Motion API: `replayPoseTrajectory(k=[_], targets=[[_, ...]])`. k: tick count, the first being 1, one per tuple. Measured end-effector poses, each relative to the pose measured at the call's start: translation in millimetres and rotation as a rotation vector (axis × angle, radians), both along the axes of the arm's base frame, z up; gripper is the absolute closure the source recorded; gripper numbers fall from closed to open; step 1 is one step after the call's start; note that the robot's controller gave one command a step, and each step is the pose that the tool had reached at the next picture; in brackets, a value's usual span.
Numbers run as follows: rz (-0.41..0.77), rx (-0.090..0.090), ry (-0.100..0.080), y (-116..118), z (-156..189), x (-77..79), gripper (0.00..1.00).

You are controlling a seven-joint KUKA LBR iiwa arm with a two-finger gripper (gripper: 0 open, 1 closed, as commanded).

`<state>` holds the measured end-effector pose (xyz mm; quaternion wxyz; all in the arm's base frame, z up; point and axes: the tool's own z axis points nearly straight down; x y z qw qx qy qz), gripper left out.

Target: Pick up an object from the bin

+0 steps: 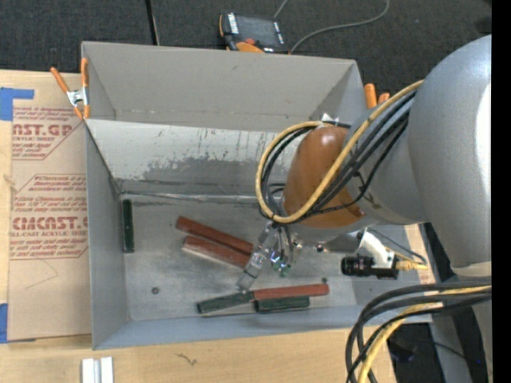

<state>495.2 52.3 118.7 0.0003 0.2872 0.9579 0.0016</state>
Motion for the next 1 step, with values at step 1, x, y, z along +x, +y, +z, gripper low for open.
replayPoseTrajectory(k=[1], targets=[[0.048, -0.003, 0.003, 9.3, -50.4, -9.7, 0.0]])
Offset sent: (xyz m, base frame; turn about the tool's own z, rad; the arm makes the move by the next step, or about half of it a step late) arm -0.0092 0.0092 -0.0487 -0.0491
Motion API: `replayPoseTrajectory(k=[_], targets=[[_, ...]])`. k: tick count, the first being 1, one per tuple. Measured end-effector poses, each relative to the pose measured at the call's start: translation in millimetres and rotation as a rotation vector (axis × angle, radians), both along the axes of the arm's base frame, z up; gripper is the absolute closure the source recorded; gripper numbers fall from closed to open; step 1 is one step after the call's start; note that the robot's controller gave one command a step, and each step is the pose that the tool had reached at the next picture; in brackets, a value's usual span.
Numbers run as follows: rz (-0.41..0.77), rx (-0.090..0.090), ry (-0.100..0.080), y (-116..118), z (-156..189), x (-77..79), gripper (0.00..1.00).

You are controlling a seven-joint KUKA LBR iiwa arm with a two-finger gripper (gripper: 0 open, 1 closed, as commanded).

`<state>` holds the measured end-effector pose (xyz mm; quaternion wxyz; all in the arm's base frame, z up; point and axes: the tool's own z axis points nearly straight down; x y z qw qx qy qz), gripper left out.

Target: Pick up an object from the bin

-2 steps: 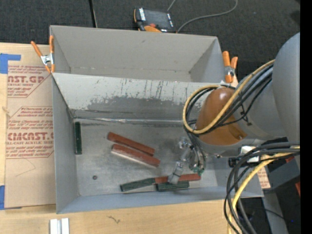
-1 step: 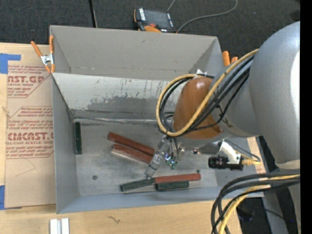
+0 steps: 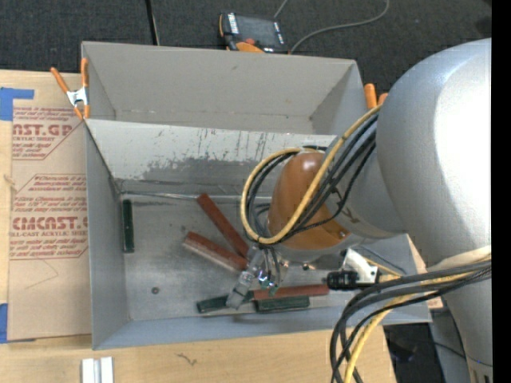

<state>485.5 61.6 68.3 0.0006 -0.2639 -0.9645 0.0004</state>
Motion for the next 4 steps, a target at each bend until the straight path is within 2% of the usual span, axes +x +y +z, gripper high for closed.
replayPoseTrajectory(k=[1, 2, 3, 4], targets=[[0.011, 0.001, -0.004, -3, 2, 25.2, 0.0], [0.011, 0.0, -0.004, -3, 3, 24.8, 1.0], [0.016, 0.0, -0.012, -30, 130, 66.3, 1.0], [0.017, 0.0, -0.003, -30, 125, 63.8, 0.0]])
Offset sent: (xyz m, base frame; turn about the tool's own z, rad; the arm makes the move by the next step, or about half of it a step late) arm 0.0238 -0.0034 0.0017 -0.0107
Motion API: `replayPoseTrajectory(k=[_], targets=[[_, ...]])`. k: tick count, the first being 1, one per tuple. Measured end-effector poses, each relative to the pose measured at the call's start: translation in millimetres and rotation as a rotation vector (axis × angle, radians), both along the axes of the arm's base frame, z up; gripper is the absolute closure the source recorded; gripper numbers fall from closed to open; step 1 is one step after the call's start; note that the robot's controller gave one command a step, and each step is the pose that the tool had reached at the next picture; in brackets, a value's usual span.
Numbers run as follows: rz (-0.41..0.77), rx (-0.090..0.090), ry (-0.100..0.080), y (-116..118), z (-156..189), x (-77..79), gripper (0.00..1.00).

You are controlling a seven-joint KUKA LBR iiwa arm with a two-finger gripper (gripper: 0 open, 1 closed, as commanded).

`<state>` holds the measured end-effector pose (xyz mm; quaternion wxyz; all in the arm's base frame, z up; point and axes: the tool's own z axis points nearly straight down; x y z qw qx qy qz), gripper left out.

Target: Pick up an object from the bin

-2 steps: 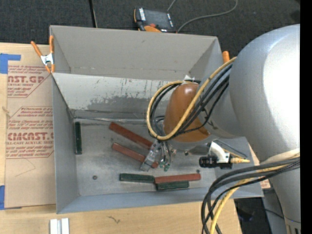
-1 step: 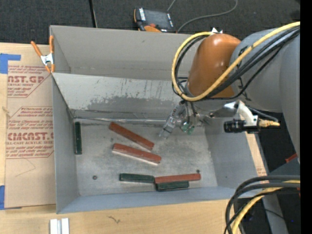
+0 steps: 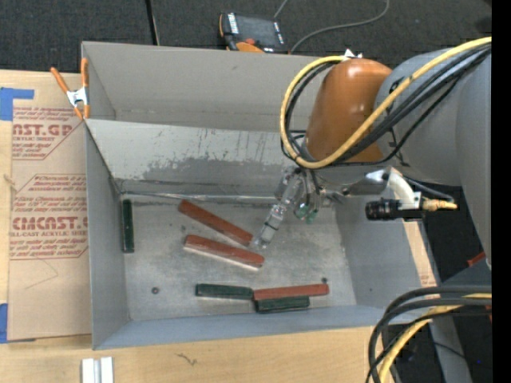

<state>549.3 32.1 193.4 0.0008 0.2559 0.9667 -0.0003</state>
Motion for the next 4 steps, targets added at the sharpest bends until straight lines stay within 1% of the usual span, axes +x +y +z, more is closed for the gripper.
replayPoseTrajectory(k=[1, 2, 3, 4], targets=[[0.024, 0.001, 0.008, 28, -128, 16.8, 0.0], [0.024, 0.003, 0.003, 29, -120, 19.6, 1.0], [-0.045, 0.005, -0.01, -15, -119, 1.8, 1.0], [-0.02, 0.002, -0.006, -12, 3, -18.5, 1.0]])
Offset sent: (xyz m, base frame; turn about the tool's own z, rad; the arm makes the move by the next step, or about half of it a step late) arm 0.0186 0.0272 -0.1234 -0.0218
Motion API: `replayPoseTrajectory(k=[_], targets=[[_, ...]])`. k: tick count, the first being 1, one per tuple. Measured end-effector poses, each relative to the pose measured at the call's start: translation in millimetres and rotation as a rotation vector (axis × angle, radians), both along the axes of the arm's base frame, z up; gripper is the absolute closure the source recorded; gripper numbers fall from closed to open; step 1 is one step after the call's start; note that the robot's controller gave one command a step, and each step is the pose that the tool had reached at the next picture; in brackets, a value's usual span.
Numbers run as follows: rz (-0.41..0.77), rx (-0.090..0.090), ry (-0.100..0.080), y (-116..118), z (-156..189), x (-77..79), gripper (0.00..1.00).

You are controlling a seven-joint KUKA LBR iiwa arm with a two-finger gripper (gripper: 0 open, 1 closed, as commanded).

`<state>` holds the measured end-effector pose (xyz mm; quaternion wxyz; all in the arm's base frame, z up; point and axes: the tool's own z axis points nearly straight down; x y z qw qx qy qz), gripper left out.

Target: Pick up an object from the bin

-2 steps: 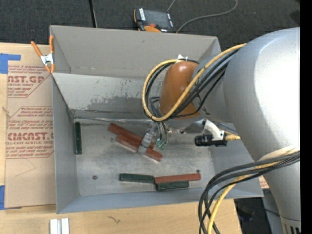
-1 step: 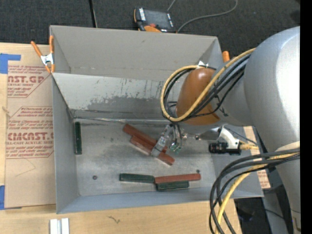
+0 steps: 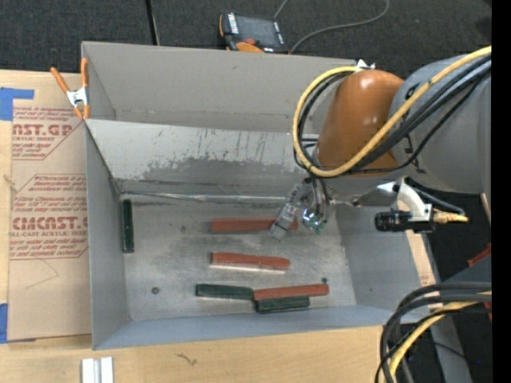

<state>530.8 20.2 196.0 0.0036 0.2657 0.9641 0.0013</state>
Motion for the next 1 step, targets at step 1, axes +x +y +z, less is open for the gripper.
replayPoseTrajectory(k=[1], targets=[[0.038, 0.001, 0.002, 29.0, 39.2, 3.9, 1.0]])
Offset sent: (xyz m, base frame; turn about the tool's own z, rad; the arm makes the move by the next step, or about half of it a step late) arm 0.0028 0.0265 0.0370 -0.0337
